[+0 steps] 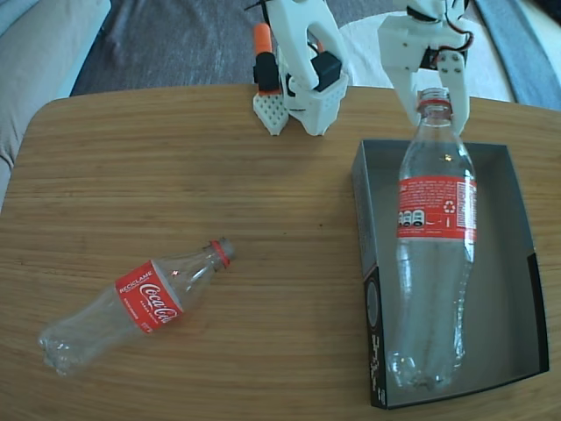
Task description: Grasp the bottles and put them in the box.
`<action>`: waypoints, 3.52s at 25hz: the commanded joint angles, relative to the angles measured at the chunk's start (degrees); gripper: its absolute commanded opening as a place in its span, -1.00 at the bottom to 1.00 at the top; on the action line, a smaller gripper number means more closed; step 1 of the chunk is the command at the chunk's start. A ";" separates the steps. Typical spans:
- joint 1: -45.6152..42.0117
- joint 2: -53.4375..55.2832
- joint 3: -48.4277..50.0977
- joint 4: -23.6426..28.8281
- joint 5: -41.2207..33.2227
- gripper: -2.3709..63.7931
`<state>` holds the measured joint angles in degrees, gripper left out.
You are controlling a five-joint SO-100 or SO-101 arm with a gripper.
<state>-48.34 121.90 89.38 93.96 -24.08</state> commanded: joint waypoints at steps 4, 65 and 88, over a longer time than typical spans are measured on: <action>-1.93 0.79 -2.02 -0.26 -0.18 -0.94; 0.09 -4.57 16.61 -19.78 -4.31 -0.94; 0.00 1.67 21.97 -19.07 -4.13 -0.94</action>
<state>-47.99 119.88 110.92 74.62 -27.86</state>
